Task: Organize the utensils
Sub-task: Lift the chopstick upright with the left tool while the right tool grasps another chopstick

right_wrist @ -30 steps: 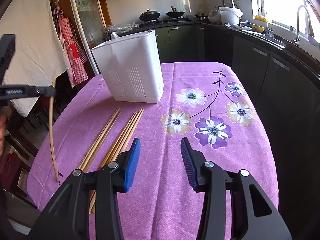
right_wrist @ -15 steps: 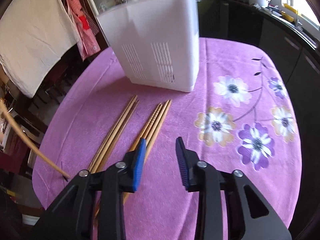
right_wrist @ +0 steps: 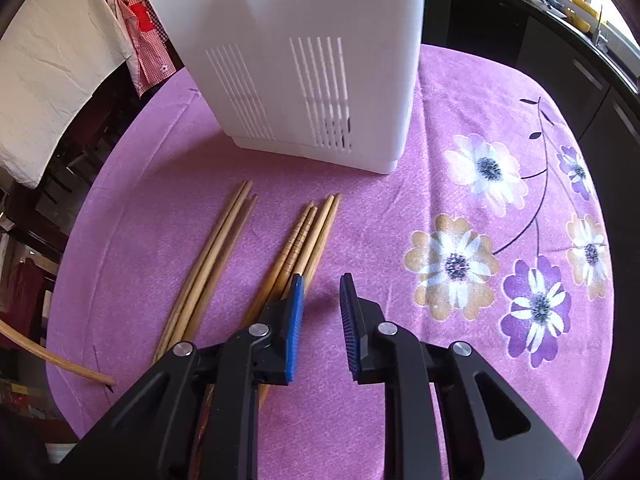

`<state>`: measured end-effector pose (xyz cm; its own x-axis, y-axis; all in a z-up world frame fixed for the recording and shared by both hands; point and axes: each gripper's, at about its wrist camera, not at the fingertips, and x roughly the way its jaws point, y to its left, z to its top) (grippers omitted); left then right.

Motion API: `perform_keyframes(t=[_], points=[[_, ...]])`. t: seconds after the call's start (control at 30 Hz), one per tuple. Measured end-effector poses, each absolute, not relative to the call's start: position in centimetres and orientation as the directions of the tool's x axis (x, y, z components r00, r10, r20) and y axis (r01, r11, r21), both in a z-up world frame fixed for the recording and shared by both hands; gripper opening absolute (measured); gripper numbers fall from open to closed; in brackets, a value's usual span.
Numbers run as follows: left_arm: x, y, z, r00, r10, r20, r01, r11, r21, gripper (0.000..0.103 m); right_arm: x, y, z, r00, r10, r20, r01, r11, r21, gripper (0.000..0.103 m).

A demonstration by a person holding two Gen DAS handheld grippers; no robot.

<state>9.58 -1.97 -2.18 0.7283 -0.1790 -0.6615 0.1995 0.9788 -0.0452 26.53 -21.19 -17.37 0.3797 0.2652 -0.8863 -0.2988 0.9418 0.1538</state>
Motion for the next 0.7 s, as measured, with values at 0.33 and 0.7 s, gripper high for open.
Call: perform_keyframes(t=[0.33, 0.7], points=[[9.7, -2.0, -2.1, 0.726, -0.177, -0.664, 0.205, 0.978, -0.037, 0.006, 26.9, -19.4, -17.4, 0.378, 0.241, -0.894, -0.311, 0.942, 0.123, 0.018], [9.8, -2.1, -2.1, 0.723, -0.179, -0.667, 0.208, 0.977, -0.036, 0.006, 27.4, -19.2, -18.0, 0.343, 0.26, -0.903, -0.325, 0.935, 0.145, 0.016]])
